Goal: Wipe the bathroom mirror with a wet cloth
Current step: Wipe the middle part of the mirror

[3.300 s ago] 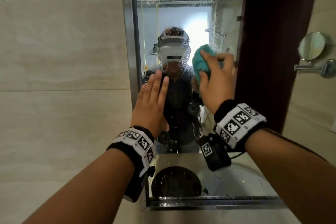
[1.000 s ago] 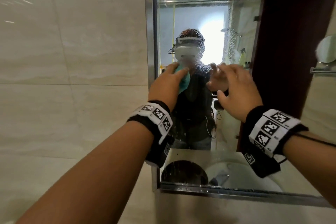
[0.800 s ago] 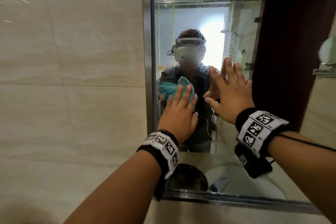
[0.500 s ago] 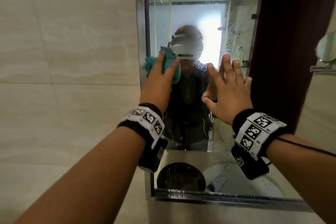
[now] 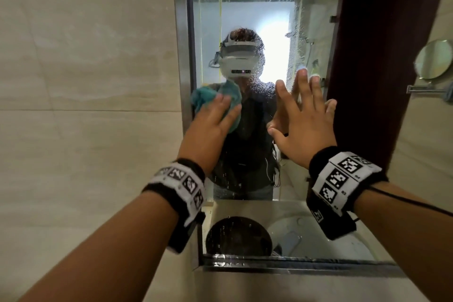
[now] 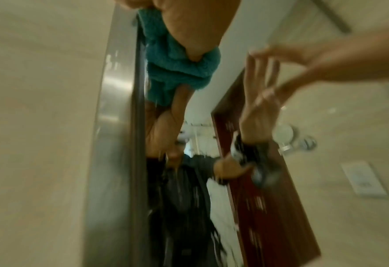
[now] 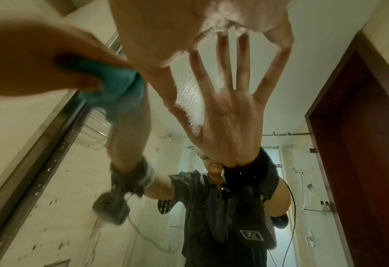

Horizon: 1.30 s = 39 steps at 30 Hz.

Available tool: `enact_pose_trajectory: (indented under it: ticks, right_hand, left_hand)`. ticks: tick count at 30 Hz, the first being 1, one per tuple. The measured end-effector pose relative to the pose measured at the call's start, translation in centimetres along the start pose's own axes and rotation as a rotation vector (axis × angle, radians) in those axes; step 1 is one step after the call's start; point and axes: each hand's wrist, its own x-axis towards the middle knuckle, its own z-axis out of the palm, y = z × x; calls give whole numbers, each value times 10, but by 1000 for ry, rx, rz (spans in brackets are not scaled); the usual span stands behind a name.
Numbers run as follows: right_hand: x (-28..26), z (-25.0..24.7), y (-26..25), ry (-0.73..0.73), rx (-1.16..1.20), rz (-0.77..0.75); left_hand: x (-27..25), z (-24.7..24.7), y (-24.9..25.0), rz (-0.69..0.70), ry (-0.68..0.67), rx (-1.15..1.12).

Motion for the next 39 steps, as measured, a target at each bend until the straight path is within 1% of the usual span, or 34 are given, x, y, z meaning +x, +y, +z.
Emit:
enact_pose_trajectory:
  ticks: [2,3,5,6,8,9,10,11,12,13,15,16,17,18,20,21,23,24,25,27,29,30,31,32,34,35,36,39]
  right_hand:
    - [-1,0,0,-7,-3,-1]
    - [-1,0,0,-7,-1,-1]
    - [-1,-1,-1,-6,-2,3]
    - [-2,-1,-1,-6,-2,1]
    - [-1,-1,-1,-1,-1,4]
    - [-1,-1,0,-1,2,9]
    - [-1,0,0,0,7,11]
    - [-2,1,0,3,14,9]
    - [-2,1,0,9,19,6]
    - [-2,1,0,14,18,6]
    - [-2,0,-2,10,11,11]
    - [-3,-2,-4,5,6,13]
    - [-5,-2,-5,4,2,15]
    - [-10,-2,-7,6,2,9]
    - [-23,4,-16,-2,8,-36]
    - [-32,10,-20,-21,11,-60]
    - [-42,23,-28,-68,11,-65]
    - [-44,29,-30,-87,6,-53]
    - [-44,33,-32,-96,-3,-46]
    - [-43,39,-31,-88,-20,-44]
    - [-42,40,-30,-78,-22,-52]
    - [-42,40,-29,-81,-24,-54]
    - [-43,40,-29,-84,-26,-54]
    - [-43,40,-30,-81,-28,-53]
    - [-43,40,-31,-76,-33,-49]
    - [-44,40,-32,-77,-31,-48]
    - [-43,42,-32,-75,-26,-44]
    - [-43,42,-30,-78,-27,-38]
  left_hand:
    - [-36,22,-3,110,-104,95]
    - [-42,26,-4,137,-131,125]
    - [-24,13,-3,147,-159,160]
    - [-7,3,-3,118,-152,171]
    - [34,-23,-7,-12,-19,137]
    - [48,-34,-7,-86,25,101]
    - [54,-33,-6,-125,56,105]
    - [49,-28,-3,-128,63,102]
    - [36,-17,1,-103,48,97]
    - [17,-3,5,-62,13,104]
    - [-31,26,10,17,-115,145]
    - [-50,33,11,30,-178,141]
    - [-60,36,10,56,-212,154]
    - [-61,33,9,83,-261,189]
    - [-42,15,4,111,-366,279]
    - [-28,3,-1,110,-349,298]
    - [4,-19,-8,0,-219,255]
    - [12,-22,-9,-45,-168,216]
    - [14,-21,-6,-65,-147,187]
    - [-6,-5,0,-51,-153,184]
    - [-47,24,3,32,-145,193]
    - [-69,36,5,58,-206,199]
    - [-87,43,7,71,-298,213]
    - [-98,46,7,91,-352,238]
    - [-93,40,4,109,-467,295]
    - [-82,33,1,109,-468,312]
    - [-67,26,-3,92,-415,304]
    - [-24,6,-6,-19,-171,171]
